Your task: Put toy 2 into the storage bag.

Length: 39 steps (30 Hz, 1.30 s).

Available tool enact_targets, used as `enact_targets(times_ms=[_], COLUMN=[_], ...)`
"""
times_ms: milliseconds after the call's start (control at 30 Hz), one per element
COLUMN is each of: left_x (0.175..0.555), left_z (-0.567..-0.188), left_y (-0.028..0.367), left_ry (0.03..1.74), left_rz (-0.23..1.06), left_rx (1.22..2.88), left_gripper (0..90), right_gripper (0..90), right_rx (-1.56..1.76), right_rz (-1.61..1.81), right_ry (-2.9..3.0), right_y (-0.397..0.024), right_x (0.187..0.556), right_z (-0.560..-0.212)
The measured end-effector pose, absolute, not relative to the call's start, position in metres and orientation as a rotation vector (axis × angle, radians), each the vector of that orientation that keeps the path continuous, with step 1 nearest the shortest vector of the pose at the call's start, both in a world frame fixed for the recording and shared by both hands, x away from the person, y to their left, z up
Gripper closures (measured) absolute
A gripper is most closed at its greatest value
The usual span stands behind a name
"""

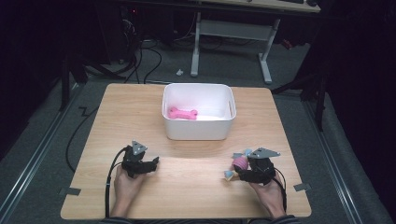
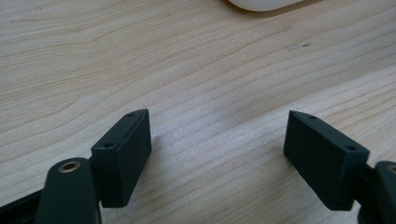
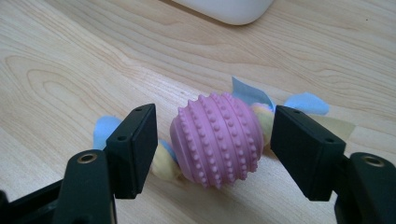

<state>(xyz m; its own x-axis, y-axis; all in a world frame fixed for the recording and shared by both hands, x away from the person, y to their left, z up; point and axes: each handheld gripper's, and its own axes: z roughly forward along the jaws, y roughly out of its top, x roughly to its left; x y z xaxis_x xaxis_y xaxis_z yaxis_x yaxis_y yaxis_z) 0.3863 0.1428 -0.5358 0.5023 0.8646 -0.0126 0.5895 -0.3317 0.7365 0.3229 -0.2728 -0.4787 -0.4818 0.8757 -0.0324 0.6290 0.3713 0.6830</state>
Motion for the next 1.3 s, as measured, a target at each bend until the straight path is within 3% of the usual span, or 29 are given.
enact_targets(times_ms=[433, 1300], left_x=[0.386, 0.386], left_z=[-0.536, -0.536], left_y=[0.143, 0.143], left_ry=[1.187, 1.186], left_rz=[0.506, 0.505], left_rx=[2.051, 2.052], left_gripper=[23.4, 23.2], right_gripper=[38.2, 41.1], right_rx=[1.326, 1.26], right_rz=[0.844, 0.87], right_ry=[2.254, 2.256], right_y=[-0.274, -0.273], right_x=[0.328, 0.326], right_z=[-0.485, -0.475])
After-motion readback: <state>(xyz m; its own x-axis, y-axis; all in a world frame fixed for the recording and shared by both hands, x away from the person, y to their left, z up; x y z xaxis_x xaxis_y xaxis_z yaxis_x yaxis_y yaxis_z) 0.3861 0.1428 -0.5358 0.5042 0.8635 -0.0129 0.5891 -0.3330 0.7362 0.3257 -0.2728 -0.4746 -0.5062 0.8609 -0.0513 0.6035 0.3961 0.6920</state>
